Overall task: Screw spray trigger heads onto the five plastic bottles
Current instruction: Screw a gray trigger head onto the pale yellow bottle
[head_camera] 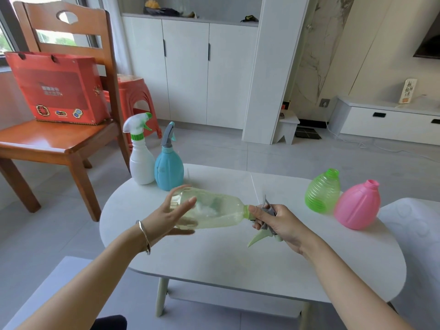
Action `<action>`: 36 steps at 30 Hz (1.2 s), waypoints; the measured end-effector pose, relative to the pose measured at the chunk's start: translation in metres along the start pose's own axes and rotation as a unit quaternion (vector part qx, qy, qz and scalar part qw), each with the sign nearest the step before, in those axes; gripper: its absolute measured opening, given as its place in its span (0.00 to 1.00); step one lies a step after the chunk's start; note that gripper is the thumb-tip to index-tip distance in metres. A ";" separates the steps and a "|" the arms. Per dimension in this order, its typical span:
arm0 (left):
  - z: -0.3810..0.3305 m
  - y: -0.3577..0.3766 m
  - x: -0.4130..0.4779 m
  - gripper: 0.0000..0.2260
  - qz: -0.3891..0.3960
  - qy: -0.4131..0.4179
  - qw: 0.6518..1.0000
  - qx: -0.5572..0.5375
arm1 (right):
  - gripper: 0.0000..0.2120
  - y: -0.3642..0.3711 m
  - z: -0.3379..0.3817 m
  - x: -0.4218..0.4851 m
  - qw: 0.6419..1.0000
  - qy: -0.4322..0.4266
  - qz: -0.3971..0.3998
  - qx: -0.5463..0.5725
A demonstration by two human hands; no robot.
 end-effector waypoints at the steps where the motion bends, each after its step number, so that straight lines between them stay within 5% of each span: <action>1: -0.007 -0.001 0.000 0.30 -0.006 0.034 0.999 0.011 | 0.15 0.000 0.001 0.000 1.000 0.000 0.001 0.020; 4: -0.017 0.001 -0.004 0.32 0.004 0.085 0.996 0.030 | 0.13 -0.001 0.002 0.000 0.998 0.000 -0.003 0.056; 9: -0.006 0.002 0.003 0.27 -0.001 0.046 0.997 -0.054 | 0.14 -0.008 0.009 0.000 0.999 0.003 -0.033 0.021; 12: -0.001 0.002 0.008 0.29 -0.033 0.018 0.994 -0.106 | 0.21 -0.028 0.032 -0.001 0.981 -0.095 -0.164 -0.036; 15: -0.002 -0.001 0.010 0.27 -0.069 0.019 0.985 -0.158 | 0.10 -0.041 0.067 -0.020 0.921 -0.232 -0.297 -0.096; 17: -0.002 -0.002 0.011 0.29 -0.088 0.027 0.980 -0.175 | 0.08 -0.028 0.063 -0.015 0.946 -0.203 -0.254 -0.022; 19: -0.001 0.003 0.012 0.33 -0.090 0.027 0.978 -0.186 | 0.11 -0.007 0.040 -0.003 0.977 -0.083 -0.185 0.064; 22: 0.003 0.019 0.011 0.37 -0.067 0.009 0.980 -0.185 | 0.14 0.017 0.010 0.009 0.978 0.054 -0.106 0.171; 27: 0.010 0.047 0.008 0.37 0.028 -0.057 0.988 -0.141 | 0.14 0.014 0.006 0.019 0.909 0.050 -0.151 0.384; 30: 0.019 0.054 0.003 0.31 0.086 -0.130 0.980 -0.128 | 0.12 0.020 0.012 0.023 0.906 0.042 -0.097 0.409; 36: 0.028 0.076 -0.014 0.38 0.186 -0.147 0.971 -0.031 | 0.12 0.048 0.032 0.021 0.926 0.007 0.009 0.376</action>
Point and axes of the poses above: each hand's wrist, its own x-axis towards the middle knuckle, its own y-axis out of the palm, z = x × y, the point moved 9 cm from there along x, towards the middle knuckle, and after that the axes turned 1 degree about -x, right-handed, at the moved point
